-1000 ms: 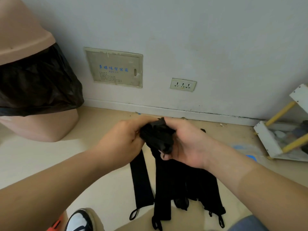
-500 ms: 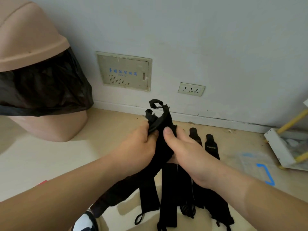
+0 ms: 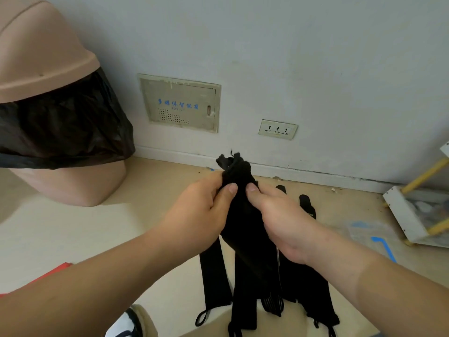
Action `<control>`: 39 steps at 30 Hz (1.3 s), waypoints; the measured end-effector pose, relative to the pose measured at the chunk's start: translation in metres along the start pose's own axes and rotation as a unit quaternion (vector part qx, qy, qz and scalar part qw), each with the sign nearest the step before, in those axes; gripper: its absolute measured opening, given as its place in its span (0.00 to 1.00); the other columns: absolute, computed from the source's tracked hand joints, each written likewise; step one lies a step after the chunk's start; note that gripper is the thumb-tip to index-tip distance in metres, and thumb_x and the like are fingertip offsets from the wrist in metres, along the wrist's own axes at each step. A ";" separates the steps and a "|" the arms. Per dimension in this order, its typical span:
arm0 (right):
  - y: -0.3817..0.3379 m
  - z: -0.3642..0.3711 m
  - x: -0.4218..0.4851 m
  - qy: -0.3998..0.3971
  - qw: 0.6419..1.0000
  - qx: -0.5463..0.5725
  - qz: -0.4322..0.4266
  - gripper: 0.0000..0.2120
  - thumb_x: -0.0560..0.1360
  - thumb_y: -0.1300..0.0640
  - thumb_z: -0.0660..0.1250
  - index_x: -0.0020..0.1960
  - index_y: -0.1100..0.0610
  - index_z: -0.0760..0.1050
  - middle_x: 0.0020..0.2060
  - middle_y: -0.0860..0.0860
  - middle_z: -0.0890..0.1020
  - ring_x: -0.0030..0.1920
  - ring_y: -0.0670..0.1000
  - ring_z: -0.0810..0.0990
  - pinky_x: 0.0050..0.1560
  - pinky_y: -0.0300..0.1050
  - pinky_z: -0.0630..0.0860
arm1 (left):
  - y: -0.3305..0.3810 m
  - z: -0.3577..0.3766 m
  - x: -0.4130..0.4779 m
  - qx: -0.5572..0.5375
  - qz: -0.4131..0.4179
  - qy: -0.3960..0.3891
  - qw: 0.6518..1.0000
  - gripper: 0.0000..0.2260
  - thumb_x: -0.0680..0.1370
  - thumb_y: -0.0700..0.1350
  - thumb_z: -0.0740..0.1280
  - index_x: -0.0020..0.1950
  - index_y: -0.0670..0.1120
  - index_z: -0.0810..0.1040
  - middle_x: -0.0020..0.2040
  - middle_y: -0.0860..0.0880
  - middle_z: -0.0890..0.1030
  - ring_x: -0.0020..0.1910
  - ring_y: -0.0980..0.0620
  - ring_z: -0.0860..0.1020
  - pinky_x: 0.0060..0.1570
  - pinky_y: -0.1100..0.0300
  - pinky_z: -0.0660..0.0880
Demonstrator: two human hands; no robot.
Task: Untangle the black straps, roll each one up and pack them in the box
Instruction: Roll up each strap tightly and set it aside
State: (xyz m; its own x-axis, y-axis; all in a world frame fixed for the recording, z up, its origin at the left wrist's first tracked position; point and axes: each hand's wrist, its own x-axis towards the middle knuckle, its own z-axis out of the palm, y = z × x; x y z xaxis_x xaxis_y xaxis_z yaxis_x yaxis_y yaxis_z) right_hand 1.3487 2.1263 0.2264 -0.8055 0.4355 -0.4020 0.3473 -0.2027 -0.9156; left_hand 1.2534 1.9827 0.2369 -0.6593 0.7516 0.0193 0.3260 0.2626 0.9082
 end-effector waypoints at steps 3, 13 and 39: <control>-0.002 -0.002 0.001 0.016 1.000 0.006 -0.016 0.14 0.88 0.48 0.60 0.60 0.49 0.84 0.53 0.53 0.89 0.55 0.54 0.89 0.59 0.57 0.85 | 0.000 0.000 0.003 0.007 -0.007 0.012 1.000 0.10 0.87 0.46 0.61 0.53 0.50 0.81 0.43 0.47 0.84 0.38 0.57 0.80 0.38 0.62 0.76; -0.005 -0.003 0.004 0.018 0.997 0.051 -0.054 0.12 0.85 0.60 0.64 0.54 0.46 0.84 0.47 0.58 0.89 0.46 0.57 0.89 0.45 0.53 0.85 | 0.004 0.000 0.003 -0.050 -0.012 0.024 0.998 0.15 0.88 0.44 0.59 0.65 0.58 0.82 0.42 0.59 0.84 0.38 0.63 0.81 0.39 0.66 0.75; -0.010 -0.008 0.000 0.020 0.988 0.104 -0.112 0.05 0.80 0.59 0.72 0.52 0.54 0.87 0.47 0.54 0.88 0.51 0.54 0.87 0.56 0.55 0.83 | 0.007 -0.001 0.003 -0.125 -0.044 0.045 0.990 0.10 0.85 0.40 0.67 0.55 0.52 0.87 0.48 0.52 0.89 0.49 0.53 0.87 0.53 0.56 0.85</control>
State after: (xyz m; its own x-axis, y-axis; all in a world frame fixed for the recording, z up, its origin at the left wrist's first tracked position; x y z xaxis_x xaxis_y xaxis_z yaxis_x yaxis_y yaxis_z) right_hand 1.3488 2.1357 0.2353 -0.8296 0.5240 -0.1928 0.0522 -0.2710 -0.9612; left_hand 1.2528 1.9859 0.2442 -0.7395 0.6721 -0.0383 0.0936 0.1590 0.9828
